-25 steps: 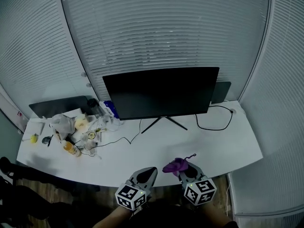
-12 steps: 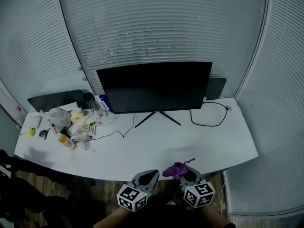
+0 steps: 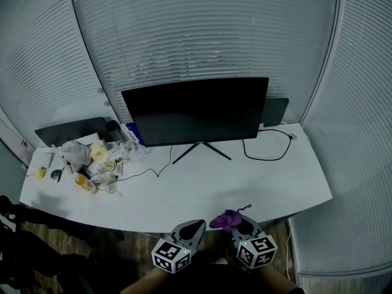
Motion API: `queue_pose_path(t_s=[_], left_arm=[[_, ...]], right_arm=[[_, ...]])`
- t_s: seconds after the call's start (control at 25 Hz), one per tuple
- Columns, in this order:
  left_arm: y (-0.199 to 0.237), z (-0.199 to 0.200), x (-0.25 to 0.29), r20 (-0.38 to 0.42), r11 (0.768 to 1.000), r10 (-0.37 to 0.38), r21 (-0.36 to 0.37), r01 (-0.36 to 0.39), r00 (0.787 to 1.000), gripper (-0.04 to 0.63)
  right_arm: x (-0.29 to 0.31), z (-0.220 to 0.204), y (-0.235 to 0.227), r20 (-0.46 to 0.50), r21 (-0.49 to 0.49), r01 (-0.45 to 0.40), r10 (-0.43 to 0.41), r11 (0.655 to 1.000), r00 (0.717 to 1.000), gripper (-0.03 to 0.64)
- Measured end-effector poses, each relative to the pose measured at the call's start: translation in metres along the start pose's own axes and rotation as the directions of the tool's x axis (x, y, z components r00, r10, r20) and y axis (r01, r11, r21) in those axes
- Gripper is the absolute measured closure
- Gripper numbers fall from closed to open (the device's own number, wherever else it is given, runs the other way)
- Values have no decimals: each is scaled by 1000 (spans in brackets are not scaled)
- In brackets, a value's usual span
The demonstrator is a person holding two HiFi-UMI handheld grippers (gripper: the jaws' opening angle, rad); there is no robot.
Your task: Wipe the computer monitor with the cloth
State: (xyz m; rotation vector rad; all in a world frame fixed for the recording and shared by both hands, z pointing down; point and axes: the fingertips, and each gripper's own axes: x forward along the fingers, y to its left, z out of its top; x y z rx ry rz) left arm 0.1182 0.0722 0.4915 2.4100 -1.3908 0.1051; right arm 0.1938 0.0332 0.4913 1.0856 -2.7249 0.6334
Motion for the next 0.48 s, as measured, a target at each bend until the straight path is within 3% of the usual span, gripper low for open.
queue_pose_path(t_s=[0.48], left_arm=[[-4,-2,-2,-5,1000,-14,15,14,1000,592]], right_arm=[[-1,-1,1,3,-9,-2,2,1000,1000,549]])
